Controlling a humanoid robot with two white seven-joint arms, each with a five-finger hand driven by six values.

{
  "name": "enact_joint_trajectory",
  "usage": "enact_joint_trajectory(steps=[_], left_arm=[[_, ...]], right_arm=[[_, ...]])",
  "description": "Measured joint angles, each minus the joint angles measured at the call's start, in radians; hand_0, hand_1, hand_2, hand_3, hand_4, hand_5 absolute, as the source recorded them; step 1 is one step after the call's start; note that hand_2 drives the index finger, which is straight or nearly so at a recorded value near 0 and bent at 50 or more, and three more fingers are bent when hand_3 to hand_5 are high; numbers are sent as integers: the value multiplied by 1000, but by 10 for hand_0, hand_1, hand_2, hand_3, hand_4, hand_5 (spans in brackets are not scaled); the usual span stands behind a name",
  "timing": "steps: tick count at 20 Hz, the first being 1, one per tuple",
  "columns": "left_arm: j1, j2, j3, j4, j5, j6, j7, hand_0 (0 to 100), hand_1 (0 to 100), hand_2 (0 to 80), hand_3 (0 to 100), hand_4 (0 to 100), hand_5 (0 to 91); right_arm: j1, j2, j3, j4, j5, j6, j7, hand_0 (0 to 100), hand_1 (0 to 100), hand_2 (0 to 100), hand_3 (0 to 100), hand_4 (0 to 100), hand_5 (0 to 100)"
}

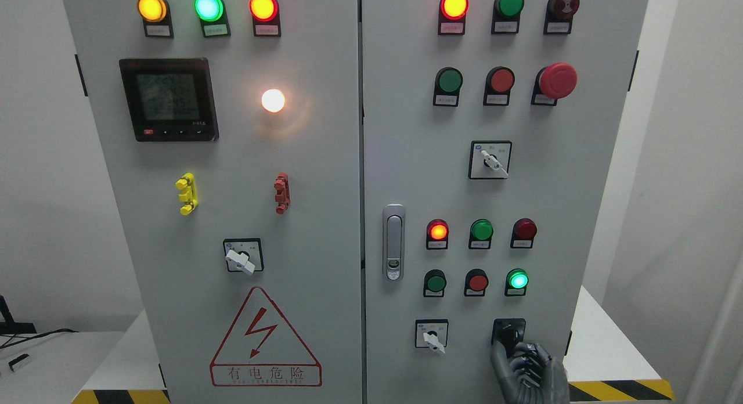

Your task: Trip black knob to open circuit

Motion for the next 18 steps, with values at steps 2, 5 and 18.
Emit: enact_joint_trajectory(steps=[2,5,18], left_arm=[[0,0,0,0,0,0,0,120,389,0,0,0,0],[0,0,0,0,0,0,0,120,389,0,0,0,0],[0,0,0,0,0,0,0,120,389,0,0,0,0]], right_arm=[[0,-1,-1,0,4,0,0,380,705,521,810,868,985],[-1,-1,-1,1,8,0,0,379,705,521,810,867,984],[-1,-2,-2,1,66,0,4,370,713,518,808,856,981]])
